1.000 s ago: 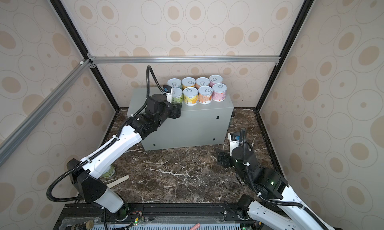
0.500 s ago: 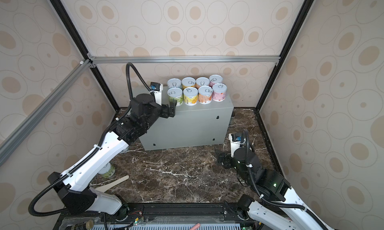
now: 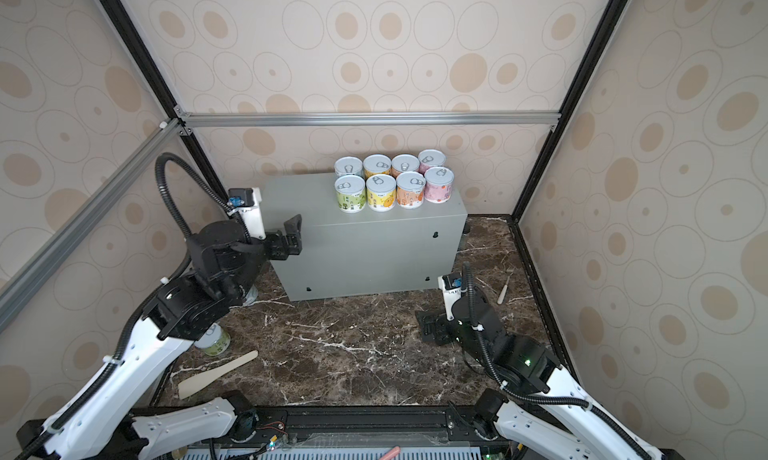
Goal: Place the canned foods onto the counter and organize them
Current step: 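Lower the left gripper beside the cabinet over the white-lidded coconut-label can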
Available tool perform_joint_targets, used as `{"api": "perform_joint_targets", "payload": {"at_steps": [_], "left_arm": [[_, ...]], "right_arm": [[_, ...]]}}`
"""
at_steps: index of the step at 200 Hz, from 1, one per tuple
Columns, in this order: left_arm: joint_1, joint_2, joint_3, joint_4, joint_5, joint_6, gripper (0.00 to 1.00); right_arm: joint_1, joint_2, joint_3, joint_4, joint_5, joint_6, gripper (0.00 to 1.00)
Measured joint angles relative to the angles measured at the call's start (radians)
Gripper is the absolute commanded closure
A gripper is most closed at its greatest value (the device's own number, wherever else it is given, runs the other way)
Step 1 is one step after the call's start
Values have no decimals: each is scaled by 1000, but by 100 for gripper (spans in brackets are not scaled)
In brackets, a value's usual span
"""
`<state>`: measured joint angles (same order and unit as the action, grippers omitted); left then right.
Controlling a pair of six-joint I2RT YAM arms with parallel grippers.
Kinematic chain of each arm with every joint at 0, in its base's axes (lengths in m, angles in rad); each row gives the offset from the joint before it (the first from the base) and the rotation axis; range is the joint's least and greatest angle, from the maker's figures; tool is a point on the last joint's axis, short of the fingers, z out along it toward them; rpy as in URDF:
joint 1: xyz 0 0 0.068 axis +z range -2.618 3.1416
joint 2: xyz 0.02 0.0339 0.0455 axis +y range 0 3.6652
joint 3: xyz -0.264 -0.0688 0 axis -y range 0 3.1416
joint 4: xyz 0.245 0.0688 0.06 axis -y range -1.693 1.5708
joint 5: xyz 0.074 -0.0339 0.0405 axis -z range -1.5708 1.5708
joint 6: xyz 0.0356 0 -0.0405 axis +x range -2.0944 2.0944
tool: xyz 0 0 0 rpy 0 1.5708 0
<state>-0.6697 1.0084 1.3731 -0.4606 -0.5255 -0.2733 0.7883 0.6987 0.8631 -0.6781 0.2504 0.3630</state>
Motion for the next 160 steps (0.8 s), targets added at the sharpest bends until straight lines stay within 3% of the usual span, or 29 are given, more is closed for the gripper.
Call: {"api": "perform_joint_targets", "payload": {"at_steps": [74,160], "left_arm": [[4,-209,-198,-209,-175,-190,1],[67,-396,-417,-410,-232,-409,1]], "right_arm": [[62,249,-68,194,-156,36,1],[142,519,-68,395,-267,44,1]]}}
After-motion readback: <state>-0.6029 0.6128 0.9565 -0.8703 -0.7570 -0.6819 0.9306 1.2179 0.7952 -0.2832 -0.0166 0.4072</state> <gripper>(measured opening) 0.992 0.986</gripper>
